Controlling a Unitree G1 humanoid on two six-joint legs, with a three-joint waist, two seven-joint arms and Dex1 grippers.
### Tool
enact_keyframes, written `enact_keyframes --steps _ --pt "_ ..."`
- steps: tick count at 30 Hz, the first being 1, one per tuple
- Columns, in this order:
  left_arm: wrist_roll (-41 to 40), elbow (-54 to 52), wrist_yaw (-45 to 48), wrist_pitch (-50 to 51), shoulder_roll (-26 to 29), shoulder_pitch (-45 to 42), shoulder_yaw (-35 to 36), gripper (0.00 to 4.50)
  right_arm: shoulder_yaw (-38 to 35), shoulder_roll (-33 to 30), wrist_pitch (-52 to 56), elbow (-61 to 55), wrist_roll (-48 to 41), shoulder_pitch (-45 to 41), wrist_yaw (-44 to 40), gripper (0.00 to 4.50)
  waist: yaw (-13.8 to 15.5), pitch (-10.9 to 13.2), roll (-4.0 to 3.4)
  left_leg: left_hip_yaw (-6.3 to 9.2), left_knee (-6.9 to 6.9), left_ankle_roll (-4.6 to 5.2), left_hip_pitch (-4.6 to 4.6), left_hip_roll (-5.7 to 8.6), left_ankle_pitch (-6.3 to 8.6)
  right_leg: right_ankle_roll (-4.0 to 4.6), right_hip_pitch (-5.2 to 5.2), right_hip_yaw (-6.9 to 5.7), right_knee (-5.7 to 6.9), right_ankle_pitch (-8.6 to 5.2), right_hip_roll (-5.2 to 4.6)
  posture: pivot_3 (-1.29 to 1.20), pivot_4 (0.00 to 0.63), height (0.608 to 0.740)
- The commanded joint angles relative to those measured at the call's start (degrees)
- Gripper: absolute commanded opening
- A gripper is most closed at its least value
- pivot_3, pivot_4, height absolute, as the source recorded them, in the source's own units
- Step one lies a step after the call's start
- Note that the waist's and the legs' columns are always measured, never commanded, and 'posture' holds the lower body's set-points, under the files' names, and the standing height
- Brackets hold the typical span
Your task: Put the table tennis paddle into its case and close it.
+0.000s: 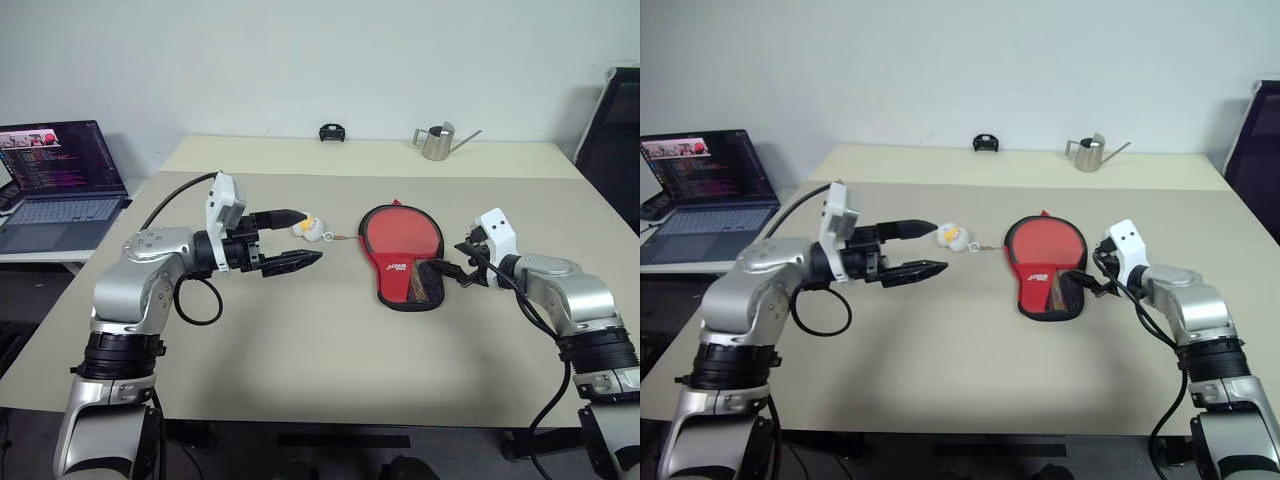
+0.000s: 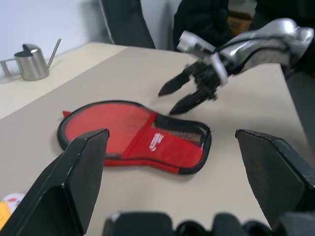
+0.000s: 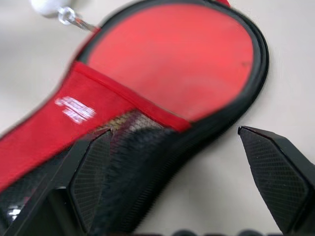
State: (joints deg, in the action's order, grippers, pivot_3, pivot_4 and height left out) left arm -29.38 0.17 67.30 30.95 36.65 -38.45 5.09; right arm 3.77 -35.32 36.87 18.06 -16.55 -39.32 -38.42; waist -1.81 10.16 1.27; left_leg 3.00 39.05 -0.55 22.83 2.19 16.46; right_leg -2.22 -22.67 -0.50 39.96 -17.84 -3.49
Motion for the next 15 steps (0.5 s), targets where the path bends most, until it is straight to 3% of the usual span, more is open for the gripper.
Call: enact_keyframes --steps 1,15 --pt "-1.8 -2.0 -0.7 0.2 0.9 -1.3 1.4 4.5 0.7 0.7 -3.3 2.9 2.7 -1.9 -0.9 4.48 0.0 0.0 0.0 0.0 0.0 0.0 0.0 0.0 0.0 0.0 0.0 0.0 0.0 0.0 0.0 0.0 0.15 0.74" --pt "-1.4 -1.2 -0.2 -1.0 1.1 -2.2 0.5 4.5 3.2 6.3 -9.2 24.2 11.0 -10.5 -2.8 4.48 -0.5 0.0 0.0 -0.04 0.0 -0.03 -0.19 -0.02 -0.02 0.02 0.13 0.04 0.02 0.01 0.02 0.0 0.15 0.74"
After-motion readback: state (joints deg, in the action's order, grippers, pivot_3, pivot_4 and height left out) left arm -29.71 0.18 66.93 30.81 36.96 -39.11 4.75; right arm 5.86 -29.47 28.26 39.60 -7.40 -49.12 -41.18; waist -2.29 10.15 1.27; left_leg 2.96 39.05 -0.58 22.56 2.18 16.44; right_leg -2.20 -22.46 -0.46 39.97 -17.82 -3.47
